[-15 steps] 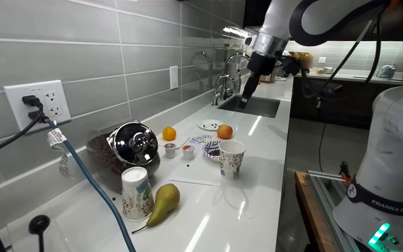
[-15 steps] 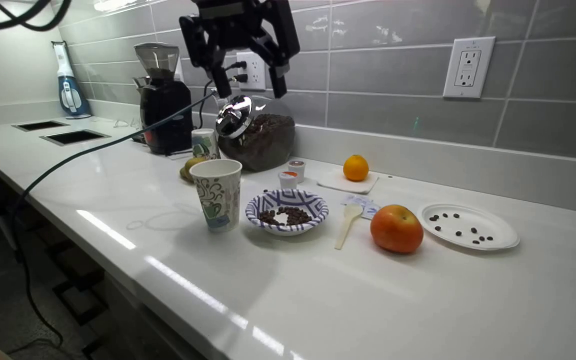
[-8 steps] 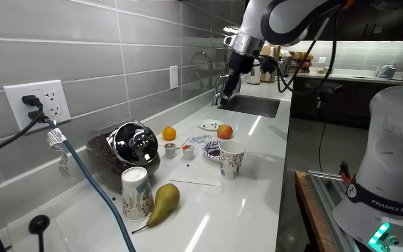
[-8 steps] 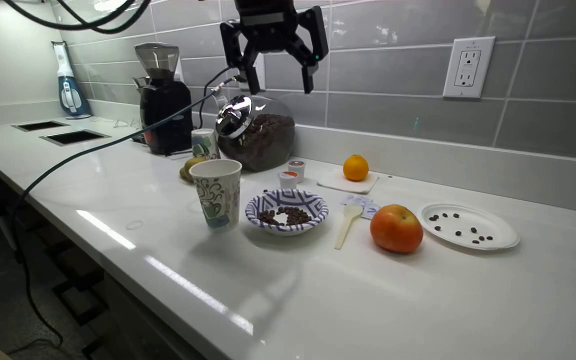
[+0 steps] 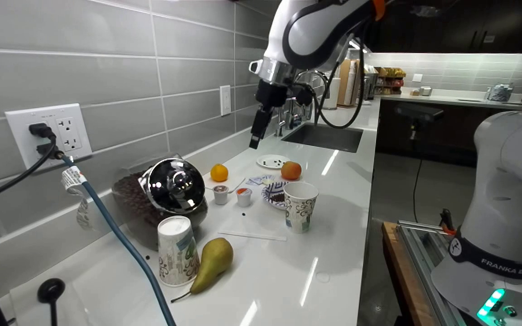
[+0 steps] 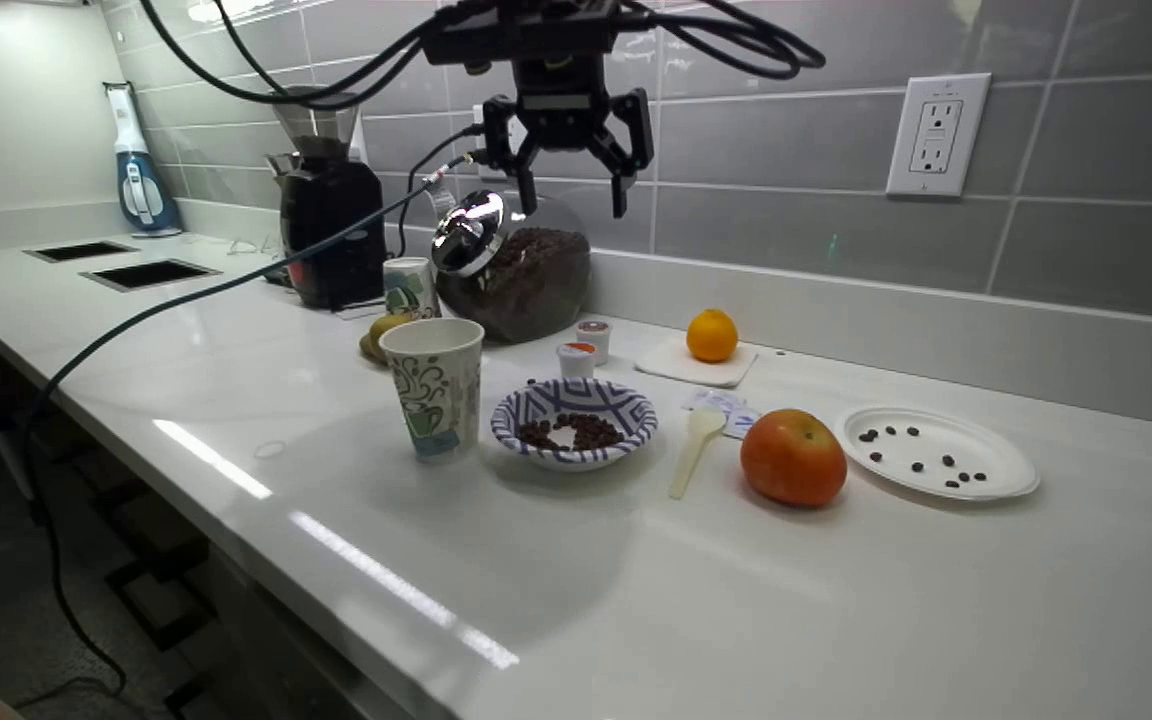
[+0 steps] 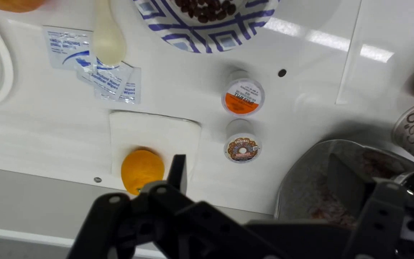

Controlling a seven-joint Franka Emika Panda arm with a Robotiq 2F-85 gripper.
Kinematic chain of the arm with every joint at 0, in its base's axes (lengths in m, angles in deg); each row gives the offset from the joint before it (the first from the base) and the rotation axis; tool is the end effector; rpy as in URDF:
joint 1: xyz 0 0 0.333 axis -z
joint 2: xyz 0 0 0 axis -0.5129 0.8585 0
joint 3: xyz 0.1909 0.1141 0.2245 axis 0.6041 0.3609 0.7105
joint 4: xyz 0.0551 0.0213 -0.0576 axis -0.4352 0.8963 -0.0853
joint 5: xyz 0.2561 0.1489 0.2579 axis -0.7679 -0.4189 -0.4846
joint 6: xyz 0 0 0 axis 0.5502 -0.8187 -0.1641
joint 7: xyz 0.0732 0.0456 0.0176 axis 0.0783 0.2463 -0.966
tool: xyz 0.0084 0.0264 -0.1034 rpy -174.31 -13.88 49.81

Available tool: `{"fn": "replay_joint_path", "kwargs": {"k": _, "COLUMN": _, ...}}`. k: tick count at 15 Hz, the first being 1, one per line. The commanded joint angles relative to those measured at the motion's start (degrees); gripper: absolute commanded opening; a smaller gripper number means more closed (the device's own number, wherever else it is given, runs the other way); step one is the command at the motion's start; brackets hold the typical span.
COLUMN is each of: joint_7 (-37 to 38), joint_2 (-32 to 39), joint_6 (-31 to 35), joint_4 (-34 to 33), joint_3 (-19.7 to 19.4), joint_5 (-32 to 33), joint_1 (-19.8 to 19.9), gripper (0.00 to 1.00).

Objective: Move the two small white containers and place them under the socket on the right

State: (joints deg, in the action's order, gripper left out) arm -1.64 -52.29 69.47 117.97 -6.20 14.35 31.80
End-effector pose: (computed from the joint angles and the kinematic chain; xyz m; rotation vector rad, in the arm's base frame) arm 0.4943 -0.1257 0.4108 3.0933 0.0956 0.4077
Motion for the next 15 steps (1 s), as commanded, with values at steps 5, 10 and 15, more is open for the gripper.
{"fn": "replay_joint_path", "kwargs": {"k": 5, "joint_7": -2.03, "joint_2": 11.08, "joint_6": 0.62, "joint_4": -7.59, "joint_3": 4.71, "joint_5": -7.30, "joint_1": 2.50, "gripper": 1.00}}
{"fn": "replay_joint_path", "kwargs": {"k": 10, "joint_7": -2.79, "joint_2": 13.80, "joint_6": 0.70, "joint_4": -10.12, "joint_3": 5.46, "joint_5": -8.61, "joint_1": 2.85, "gripper": 1.00}}
{"fn": "replay_joint_path", "kwargs": {"k": 15, "joint_7": 3.21, "joint_2": 18.80, "joint_6": 1.25, "joint_4": -12.42, "joint_3": 6.56, "joint_5": -5.67, "joint_1": 3.14, "gripper": 1.00}}
